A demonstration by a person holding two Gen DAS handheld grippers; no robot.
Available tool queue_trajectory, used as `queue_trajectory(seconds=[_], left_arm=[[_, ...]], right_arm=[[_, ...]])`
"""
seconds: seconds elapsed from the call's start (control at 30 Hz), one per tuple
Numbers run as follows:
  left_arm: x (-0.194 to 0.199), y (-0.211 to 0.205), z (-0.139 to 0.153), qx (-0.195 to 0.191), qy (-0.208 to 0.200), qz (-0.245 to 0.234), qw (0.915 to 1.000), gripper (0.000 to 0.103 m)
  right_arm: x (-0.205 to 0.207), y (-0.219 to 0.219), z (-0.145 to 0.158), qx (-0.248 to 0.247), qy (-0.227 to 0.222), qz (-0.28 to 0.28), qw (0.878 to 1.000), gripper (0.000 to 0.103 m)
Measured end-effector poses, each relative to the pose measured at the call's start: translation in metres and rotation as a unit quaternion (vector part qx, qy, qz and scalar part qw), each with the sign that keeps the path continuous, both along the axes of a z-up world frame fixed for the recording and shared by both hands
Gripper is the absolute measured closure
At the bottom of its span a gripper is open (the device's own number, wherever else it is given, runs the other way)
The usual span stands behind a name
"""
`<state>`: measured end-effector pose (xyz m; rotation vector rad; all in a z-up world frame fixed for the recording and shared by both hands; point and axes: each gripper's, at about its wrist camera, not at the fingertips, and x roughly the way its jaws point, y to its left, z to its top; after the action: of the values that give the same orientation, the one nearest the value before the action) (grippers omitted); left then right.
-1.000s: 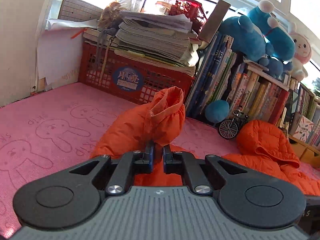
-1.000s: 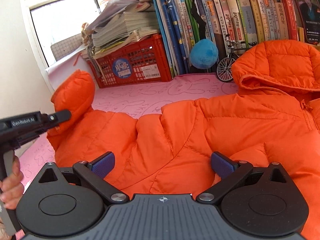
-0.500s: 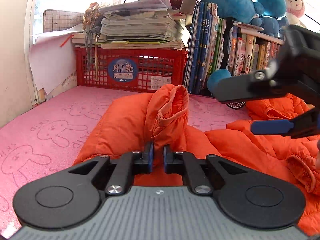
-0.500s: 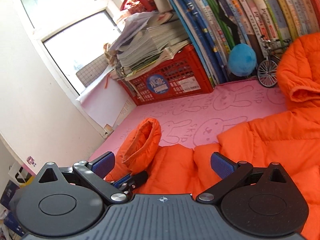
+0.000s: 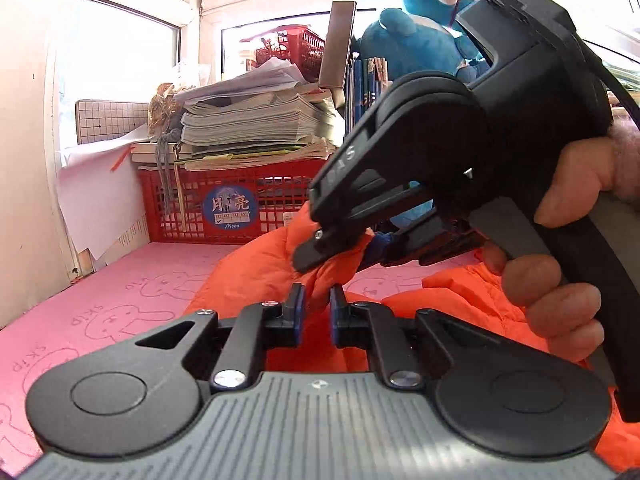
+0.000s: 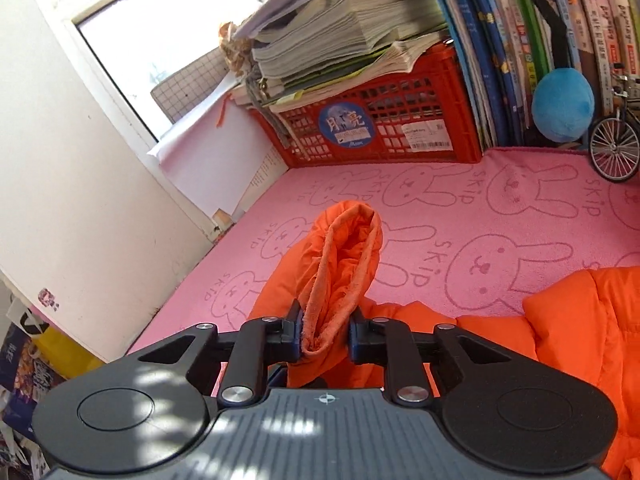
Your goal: Fold clothes
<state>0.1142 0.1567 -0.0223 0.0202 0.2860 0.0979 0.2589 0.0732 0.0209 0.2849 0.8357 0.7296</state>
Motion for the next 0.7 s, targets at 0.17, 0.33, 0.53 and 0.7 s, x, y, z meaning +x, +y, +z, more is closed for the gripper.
queue_trajectory(seconds=[0.17,0.33,0.53,0.7], left_arm=[[-0.034,-0.01,0.002,-0.017,0.0,-0.047,0.9987,0.087],[-0.059,-0.024,0.012,-0.012,-0.013,-0.076,0.997,0.08],[-0.069,-0.034,0.017,-0.015,-0.007,-0.09,0.9958,0.076],[-0.057,-0.046,0.012,0.019,0.026,-0.068,0.9972,0.075]], right_arm=[[-0.009,-0.054,0.019,0.014,-0.032,-0.058,0.998,0.088],[-0.03,-0.12,0.039,0.001,-0.077,-0.113,0.991,0.089],[-0.061,-0.203,0.044,-0.047,-0.11,-0.184,0.976,0.089],[-0.078,-0.254,0.036,-0.067,-0.113,-0.232,0.964,0.089]])
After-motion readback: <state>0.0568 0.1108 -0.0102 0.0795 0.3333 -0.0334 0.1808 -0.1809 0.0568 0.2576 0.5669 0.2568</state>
